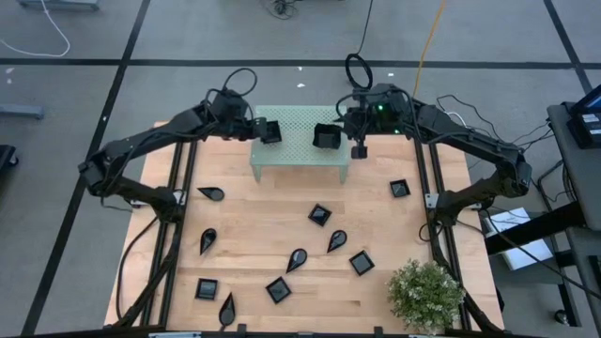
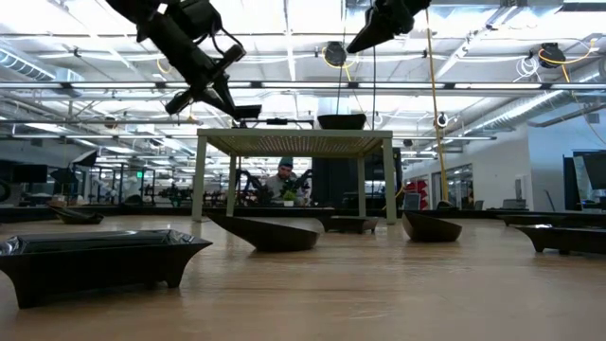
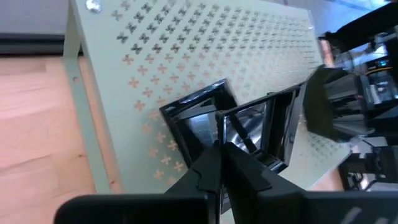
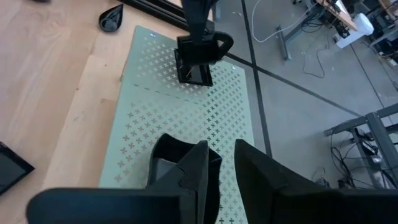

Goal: Pick & Place Mini shaped plates
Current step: Stack the black square plate on top of the other black square plate on the shelf

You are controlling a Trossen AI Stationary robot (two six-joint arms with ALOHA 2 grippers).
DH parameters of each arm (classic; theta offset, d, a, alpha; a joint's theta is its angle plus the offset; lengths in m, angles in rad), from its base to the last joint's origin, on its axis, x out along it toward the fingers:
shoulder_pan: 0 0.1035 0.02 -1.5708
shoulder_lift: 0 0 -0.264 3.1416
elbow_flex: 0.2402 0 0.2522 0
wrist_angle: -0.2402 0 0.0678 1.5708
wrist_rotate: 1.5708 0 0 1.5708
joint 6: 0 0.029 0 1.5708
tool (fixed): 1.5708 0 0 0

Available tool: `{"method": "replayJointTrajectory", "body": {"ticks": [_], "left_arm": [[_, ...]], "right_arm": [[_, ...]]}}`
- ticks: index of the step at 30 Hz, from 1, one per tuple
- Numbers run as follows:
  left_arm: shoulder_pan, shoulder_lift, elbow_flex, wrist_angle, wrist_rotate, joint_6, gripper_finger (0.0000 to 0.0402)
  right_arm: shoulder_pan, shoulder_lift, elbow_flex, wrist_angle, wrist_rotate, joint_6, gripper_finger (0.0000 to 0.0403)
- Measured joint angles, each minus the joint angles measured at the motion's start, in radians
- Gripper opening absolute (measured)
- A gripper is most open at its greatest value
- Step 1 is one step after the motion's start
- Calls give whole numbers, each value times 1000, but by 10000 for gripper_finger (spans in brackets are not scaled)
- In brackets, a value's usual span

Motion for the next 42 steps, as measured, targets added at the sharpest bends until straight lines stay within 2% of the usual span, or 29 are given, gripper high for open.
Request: {"method": "replayJointTrajectory", "body": {"ticks": [7, 14, 42], "left_arm": [[-3, 40, 0, 9, 1, 6, 5], [-3, 50, 0, 23, 1, 9, 23], [6, 50, 0, 31, 7, 17, 26]], "right_arm": [[-4, 0, 0, 10, 0, 3, 66], [-4, 0, 0, 9, 0, 4, 66], [-4, 0, 0, 8, 0, 5, 66]]}}
